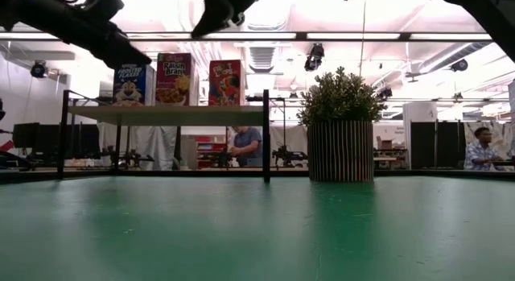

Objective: Stack cereal on shelf
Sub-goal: Put the pink cereal box on the shelf

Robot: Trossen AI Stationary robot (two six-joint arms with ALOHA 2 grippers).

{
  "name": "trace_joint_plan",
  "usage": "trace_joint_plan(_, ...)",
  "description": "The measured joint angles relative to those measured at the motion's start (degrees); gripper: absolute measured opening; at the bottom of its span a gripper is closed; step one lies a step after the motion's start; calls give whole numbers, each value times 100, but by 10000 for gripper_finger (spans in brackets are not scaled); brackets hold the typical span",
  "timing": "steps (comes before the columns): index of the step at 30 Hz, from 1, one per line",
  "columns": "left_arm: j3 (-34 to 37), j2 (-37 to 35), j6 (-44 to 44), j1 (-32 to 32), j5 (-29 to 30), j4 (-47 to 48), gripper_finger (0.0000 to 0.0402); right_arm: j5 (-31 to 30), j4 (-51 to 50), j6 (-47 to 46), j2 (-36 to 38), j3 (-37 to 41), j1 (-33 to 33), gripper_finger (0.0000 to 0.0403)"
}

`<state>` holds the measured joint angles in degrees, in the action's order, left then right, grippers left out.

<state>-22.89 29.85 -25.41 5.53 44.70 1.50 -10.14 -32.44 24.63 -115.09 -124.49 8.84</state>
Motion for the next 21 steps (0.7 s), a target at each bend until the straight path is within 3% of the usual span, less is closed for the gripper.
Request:
trace_joint_plan(4,2,-2,-2,1,245,33,0,159,69,-78,-11,140,8,9)
trace_joint_plan(15,4,91,-52,3,250,39,0,167,1052,100,-33,768,243,9)
trace_joint_plan(21,6,80,-57,3,251,15,0,729,1341,104,-33,855,356,9)
